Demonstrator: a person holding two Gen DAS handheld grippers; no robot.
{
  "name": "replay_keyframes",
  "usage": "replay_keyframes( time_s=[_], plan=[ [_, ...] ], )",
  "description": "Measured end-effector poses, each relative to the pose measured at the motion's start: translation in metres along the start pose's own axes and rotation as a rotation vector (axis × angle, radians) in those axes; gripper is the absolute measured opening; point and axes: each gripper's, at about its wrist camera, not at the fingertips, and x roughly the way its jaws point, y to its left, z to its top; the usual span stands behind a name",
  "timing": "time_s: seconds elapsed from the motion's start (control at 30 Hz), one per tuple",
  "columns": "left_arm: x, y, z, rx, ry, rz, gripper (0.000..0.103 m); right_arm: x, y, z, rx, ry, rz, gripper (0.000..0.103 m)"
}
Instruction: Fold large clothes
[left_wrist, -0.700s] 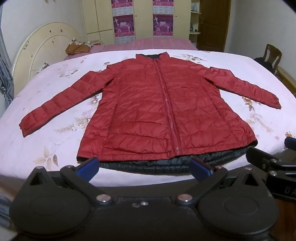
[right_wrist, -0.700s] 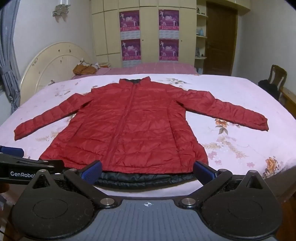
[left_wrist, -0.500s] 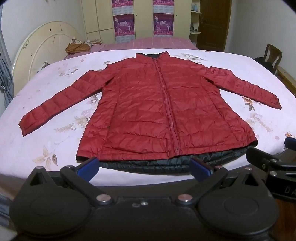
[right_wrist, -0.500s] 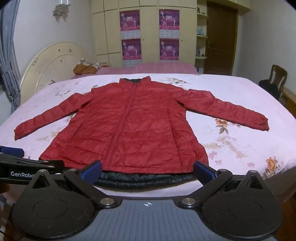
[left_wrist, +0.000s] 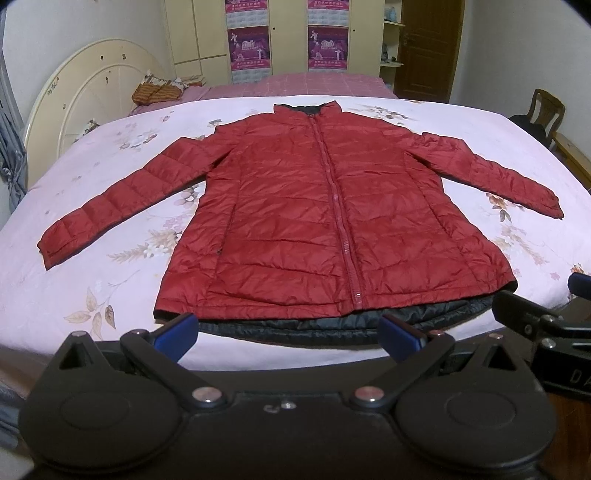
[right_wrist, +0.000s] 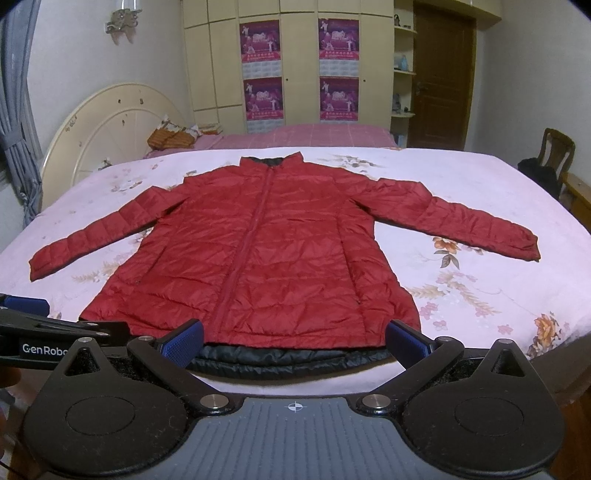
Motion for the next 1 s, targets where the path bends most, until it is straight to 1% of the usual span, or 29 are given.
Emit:
replay_keyframes(
  time_s=[0.3,0.5,0.53,0.63,0.73,0.8,0.9,0.97,1.0],
  plan=[
    [0.001,-0.002,-0.001,-0.004,-0.005,-0.002,0.103,0.001,0.001,0.000,0.000,0.001,0.000,0.103],
    [0.007,0.004,0.000,-0.008,-0.006,-0.001,0.103,0.005,0.005,0.002,0.001,0.002,0.000,0.103],
    [0.007,0.010,0.001,-0.016,-0.014,-0.003,0.103,0.005,0.006,0.001,0.001,0.002,0.001,0.103],
    [0.008,0.012,0.002,-0.018,-0.027,-0.003,0.103,0.009,0.011,0.004,0.001,0.005,-0.006,0.103],
    [0.009,0.018,0.007,-0.044,-0.066,-0.032,0.103,0.011,0.012,0.005,0.005,0.006,-0.007,0.103],
    [0.011,0.020,0.011,-0.052,-0.076,-0.041,0.103,0.013,0.012,0.006,0.008,0.008,-0.007,0.103],
    [0.015,0.022,0.015,-0.038,-0.039,-0.029,0.103,0.016,0.012,0.009,0.010,0.010,-0.011,0.103],
    [0.018,0.024,0.019,-0.030,-0.033,-0.020,0.103,0.019,0.011,0.011,0.014,0.010,-0.014,0.103],
    [0.020,0.025,0.020,-0.016,-0.023,-0.003,0.103,0.021,0.010,0.013,0.017,0.010,-0.016,0.103]
  ],
)
